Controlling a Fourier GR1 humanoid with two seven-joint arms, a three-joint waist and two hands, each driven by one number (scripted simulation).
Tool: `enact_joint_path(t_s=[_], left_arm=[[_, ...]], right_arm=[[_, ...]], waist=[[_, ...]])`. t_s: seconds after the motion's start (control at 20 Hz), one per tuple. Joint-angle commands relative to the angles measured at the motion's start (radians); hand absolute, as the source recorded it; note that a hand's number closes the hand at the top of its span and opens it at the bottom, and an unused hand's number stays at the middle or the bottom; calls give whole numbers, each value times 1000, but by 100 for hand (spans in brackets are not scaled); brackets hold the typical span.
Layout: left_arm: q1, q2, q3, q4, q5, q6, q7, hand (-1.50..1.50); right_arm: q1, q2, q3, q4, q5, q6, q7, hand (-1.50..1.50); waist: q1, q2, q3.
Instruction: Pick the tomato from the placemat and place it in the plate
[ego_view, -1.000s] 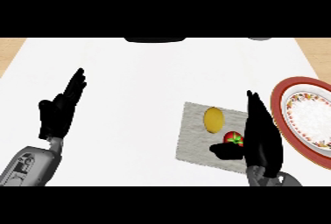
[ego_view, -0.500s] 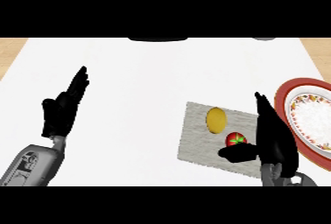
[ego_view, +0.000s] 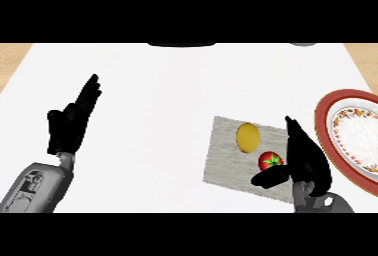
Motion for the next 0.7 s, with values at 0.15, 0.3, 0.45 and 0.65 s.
enact_joint_path(t_s=[0.15,0.3,0.45,0.65], left_arm=[[-3,-14,30,12,-17,-40,-18,0],[-30,-45,26,45,-58,-14,-2,0],[58,-31,34,-64,-36,-56,26,0],[31,-50,75,-15,-47,-71,6,0]], right_arm=[[10,70,-14,72,32,45,95,-150],[81,66,-18,104,52,10,23,-150],[7,94,-61,141,37,63,55,-150],[79,102,-54,213,79,-7,-45,-150]], waist=[[1,-1,0],[-5,0,0],[5,-1,0],[1,0,0]])
